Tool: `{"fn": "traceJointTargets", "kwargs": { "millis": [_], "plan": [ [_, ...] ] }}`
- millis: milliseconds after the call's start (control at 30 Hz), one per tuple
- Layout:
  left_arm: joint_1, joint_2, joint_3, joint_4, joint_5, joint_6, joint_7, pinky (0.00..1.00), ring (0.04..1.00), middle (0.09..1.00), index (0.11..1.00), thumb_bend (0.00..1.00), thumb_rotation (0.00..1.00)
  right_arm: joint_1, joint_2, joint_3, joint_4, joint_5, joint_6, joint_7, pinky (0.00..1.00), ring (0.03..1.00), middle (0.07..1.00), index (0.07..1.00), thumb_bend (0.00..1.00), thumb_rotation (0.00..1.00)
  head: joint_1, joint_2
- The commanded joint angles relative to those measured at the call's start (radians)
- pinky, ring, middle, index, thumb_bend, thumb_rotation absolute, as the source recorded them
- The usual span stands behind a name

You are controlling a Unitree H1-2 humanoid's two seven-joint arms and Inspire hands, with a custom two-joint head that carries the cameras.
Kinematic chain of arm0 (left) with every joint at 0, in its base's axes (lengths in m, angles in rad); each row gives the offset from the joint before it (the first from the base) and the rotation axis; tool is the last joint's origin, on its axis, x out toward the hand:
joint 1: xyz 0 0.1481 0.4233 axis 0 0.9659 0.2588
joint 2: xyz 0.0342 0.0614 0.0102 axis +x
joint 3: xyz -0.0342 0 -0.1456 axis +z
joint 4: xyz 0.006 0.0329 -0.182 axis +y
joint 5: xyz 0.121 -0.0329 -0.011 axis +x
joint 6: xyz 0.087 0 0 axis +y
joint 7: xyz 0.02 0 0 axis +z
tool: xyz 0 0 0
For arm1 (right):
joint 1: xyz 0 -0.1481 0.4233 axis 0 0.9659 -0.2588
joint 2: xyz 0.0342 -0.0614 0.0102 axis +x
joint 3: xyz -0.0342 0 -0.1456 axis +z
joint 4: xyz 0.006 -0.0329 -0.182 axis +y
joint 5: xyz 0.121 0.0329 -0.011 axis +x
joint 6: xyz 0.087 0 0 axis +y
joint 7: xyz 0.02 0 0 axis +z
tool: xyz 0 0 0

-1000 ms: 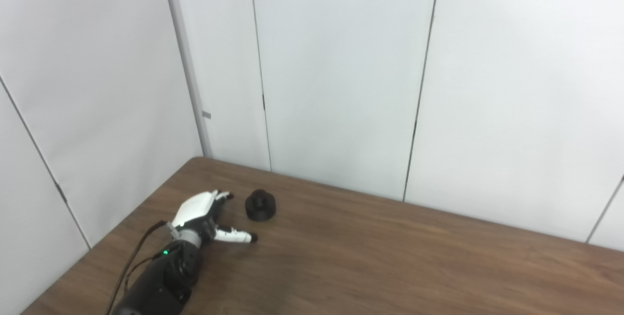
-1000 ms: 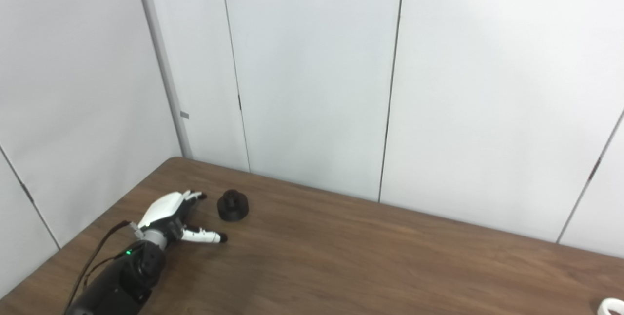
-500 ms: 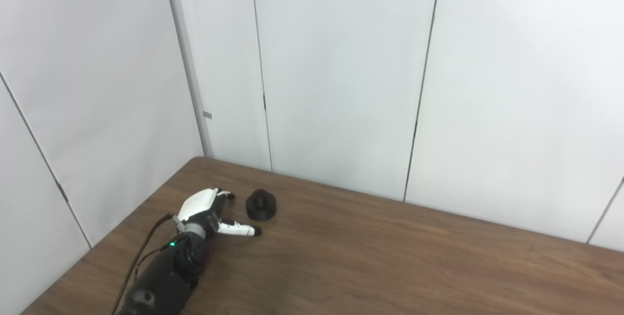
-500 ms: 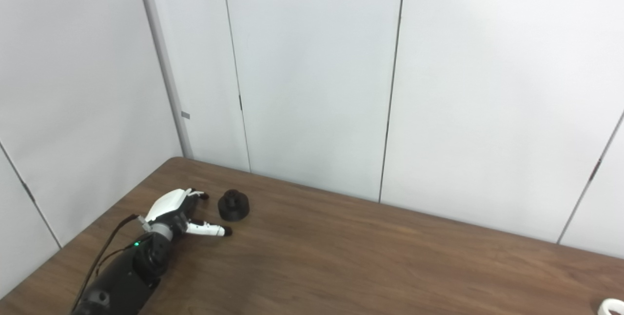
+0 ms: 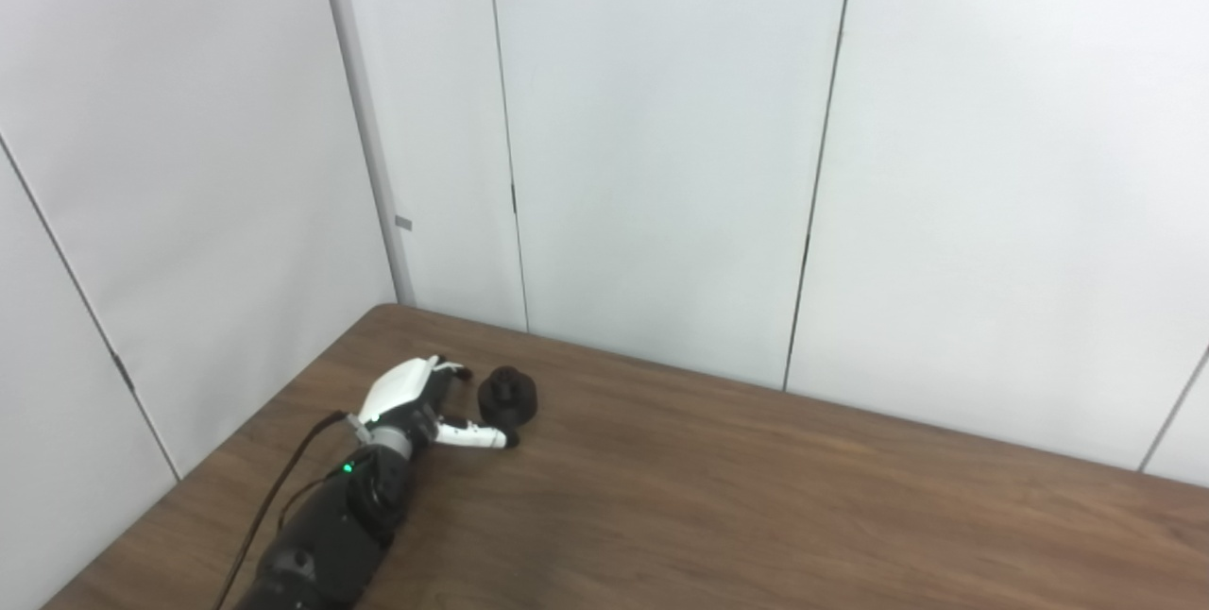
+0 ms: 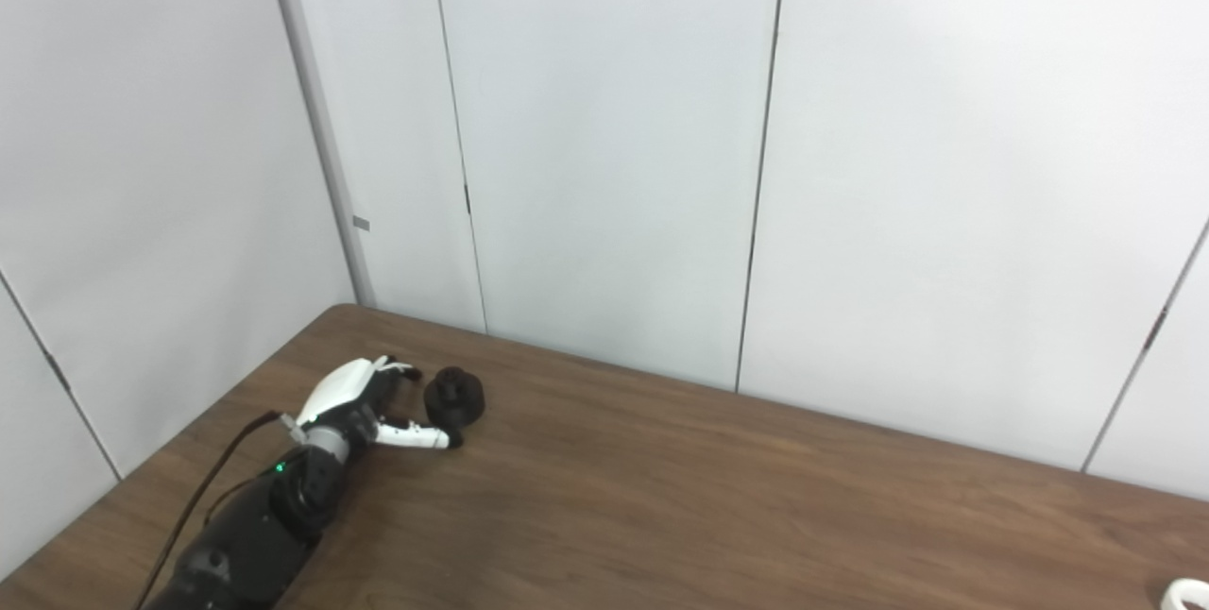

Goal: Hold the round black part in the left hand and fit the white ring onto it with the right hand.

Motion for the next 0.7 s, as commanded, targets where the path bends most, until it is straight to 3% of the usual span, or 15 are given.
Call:
{"fn": "traceJointTargets", "kwargs": {
  "millis": [0, 300, 467, 667],
  "plan": [
    [-0.011, -0.013, -0.018, -0.02, -0.022, -0.037, -0.036, 1.0, 1.0, 1.0, 0.845, 1.0, 0.3, 0.014, -0.003, 0.002, -0.019, -0.009, 0.002, -0.004, 0.74, 0.86, 0.876, 0.798, 0.32, 0.76, -0.001, 0.002],
    [-0.008, -0.029, -0.052, -0.028, -0.03, -0.039, -0.071, 1.0, 1.0, 1.0, 0.862, 1.0, 0.29, 0.016, 0.001, 0.007, -0.029, -0.009, 0.007, -0.007, 0.78, 0.912, 0.928, 0.836, 0.34, 0.78, -0.003, 0.005],
    [-0.006, -0.029, -0.07, 0.011, -0.002, -0.095, -0.019, 1.0, 1.0, 1.0, 0.734, 1.0, 0.23, 0.014, 0.005, 0.01, -0.033, -0.014, 0.008, -0.011, 0.8, 0.932, 0.943, 0.843, 0.34, 0.78, -0.004, 0.002],
    [0.01, -0.022, -0.087, 0.032, 0.026, -0.096, 0.04, 1.0, 1.0, 0.96, 0.583, 0.87, 0.09, 0.014, 0.003, 0.01, -0.033, -0.013, 0.015, -0.012, 0.83, 0.959, 0.969, 0.872, 0.33, 0.8, -0.004, 0.003]
  ]
}}
